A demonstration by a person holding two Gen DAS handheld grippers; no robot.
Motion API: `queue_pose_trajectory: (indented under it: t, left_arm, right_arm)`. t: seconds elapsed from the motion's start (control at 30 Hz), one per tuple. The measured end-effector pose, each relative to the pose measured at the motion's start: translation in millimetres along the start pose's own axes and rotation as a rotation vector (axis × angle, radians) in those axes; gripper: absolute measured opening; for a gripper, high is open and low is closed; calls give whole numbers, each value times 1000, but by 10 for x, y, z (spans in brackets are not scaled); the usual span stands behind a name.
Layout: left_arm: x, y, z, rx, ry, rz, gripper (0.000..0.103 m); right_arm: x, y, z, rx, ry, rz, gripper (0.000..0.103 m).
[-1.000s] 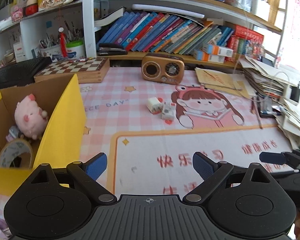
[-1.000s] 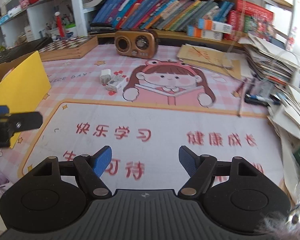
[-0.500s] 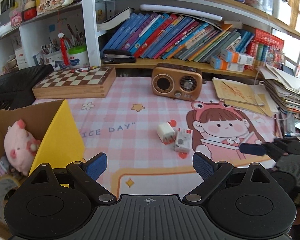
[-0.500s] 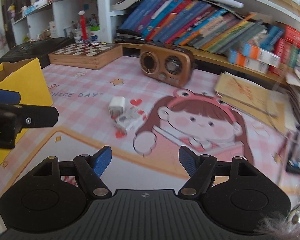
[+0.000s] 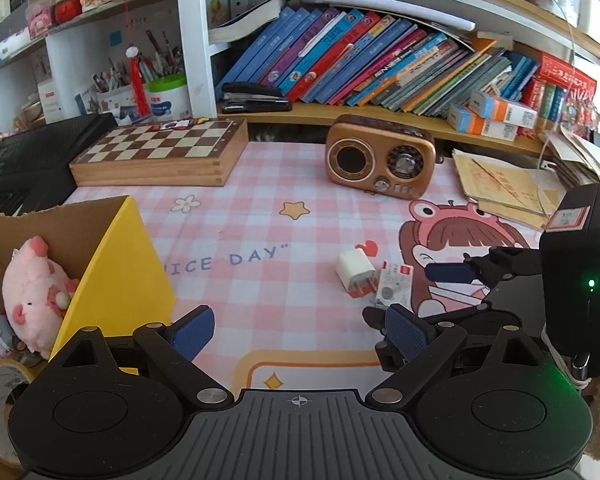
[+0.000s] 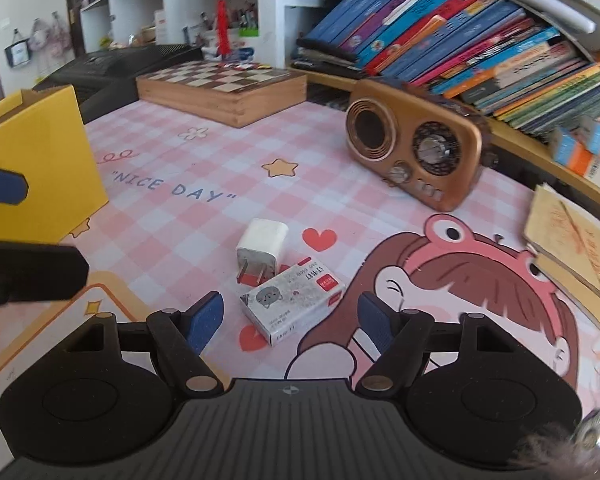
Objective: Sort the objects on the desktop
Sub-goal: 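Grasp the white-and-red card box with the right tool while the left tool grasps the white charger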
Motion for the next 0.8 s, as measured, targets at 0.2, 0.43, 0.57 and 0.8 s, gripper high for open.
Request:
queue_pose_trajectory:
  t: [0.2,0.43,0.57,0.8]
  left_arm:
    - [86,-42,56,-11,7,2,95]
    - [170,-158,111,-20,16,-12,94]
    - [254,-264,167,-23,10,-29,93]
    - [595,-601,155,16,36,-56,64]
  right_arm:
    - [66,-94,9,-30,9,40,71]
    - [22,-144,16,-23,-1,55,58]
    - [-204,-225,-39,12,-31,1,58]
    - [-689,-404,-271,122,-72,-139,58]
Point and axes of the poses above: each gripper's, at about its wrist camera, not at the fingertips, and x roughly the way its jaws point, y to its left, z to its top, the point moved 5 cm from there along x, roughly the way its jaws point, and after that the axes turned 15 degrees about z, right-handed, at the moved point
